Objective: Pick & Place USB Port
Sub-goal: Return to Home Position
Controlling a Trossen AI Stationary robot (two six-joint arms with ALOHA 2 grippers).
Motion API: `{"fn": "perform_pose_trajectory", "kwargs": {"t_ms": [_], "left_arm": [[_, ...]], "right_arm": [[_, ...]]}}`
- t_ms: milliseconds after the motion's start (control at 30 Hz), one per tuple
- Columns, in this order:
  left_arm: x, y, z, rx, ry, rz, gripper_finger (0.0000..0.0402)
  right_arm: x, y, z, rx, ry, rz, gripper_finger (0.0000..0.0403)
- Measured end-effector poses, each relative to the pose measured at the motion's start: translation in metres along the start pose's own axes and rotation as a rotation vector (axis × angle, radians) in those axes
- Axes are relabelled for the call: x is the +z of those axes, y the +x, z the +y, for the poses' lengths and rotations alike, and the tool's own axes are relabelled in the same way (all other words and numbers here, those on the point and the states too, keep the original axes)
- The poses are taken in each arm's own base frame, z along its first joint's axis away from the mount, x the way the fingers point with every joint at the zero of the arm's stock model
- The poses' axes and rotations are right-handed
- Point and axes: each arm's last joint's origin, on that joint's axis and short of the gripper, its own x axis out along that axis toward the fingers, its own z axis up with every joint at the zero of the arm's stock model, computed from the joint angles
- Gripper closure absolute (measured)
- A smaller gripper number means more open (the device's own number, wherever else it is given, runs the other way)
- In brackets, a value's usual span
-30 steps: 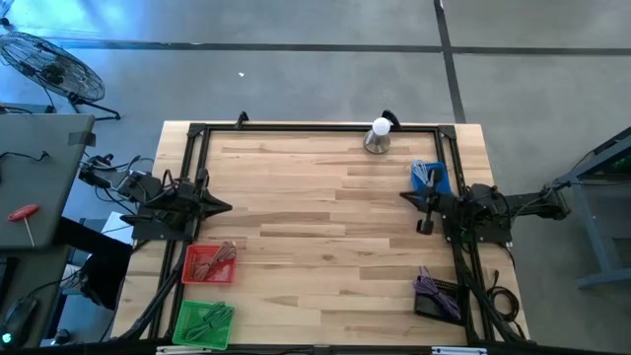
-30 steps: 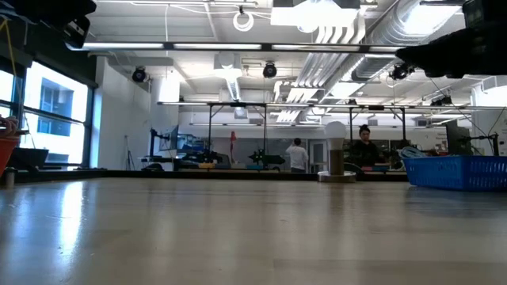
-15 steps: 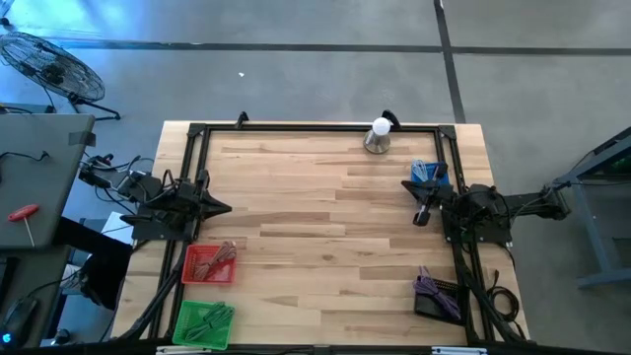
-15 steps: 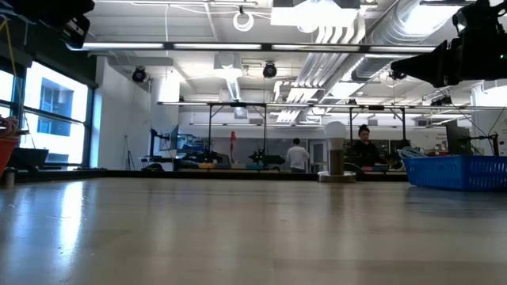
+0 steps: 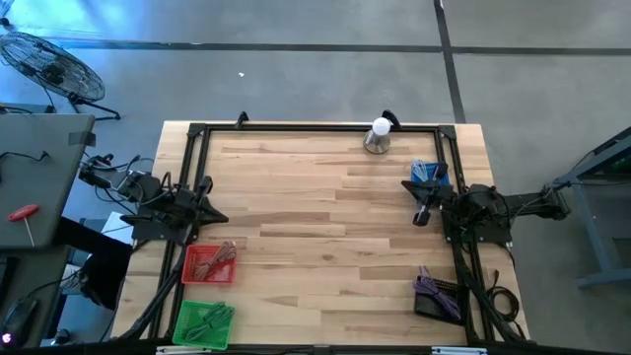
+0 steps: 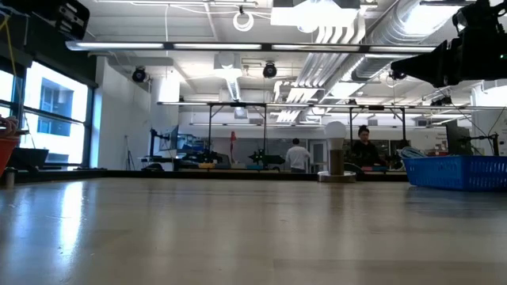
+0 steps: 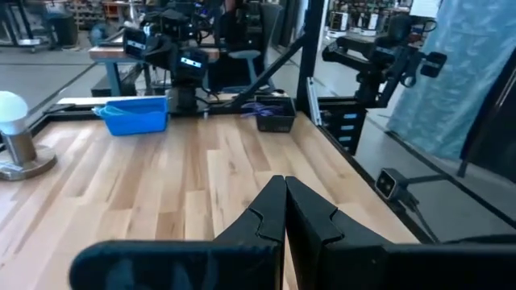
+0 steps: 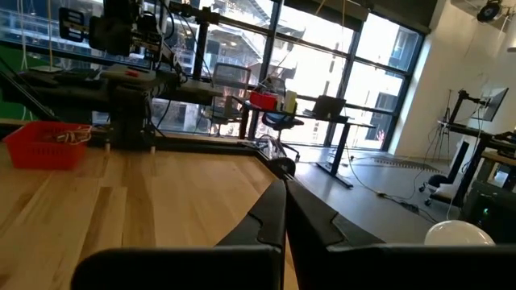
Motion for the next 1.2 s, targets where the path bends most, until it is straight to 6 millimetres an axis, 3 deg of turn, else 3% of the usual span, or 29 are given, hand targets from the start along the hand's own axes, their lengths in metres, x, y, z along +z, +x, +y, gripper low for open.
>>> {"fn": "perform_pose_trajectory", "kwargs": {"t_ms": [433,733,1200], "left_arm": [[0.006,-0.004,-0.003,-0.136,-0.003,-0.065,0.0402],[0.0,-0.007,0.004,0.072,-0.043,-0.038,0.0402],[-0.006,-0.014,0.007,0.115,0.055,0.002,0.0402]], "right_arm": [[0.0,0.0,0.0,0.0,0.0,0.0,0.0403],[0.0,0.0,0.0,0.001,-0.001,0.002,0.0403],[0.0,0.0,0.0,0.001,-0.002,0.003,0.0402]]}}
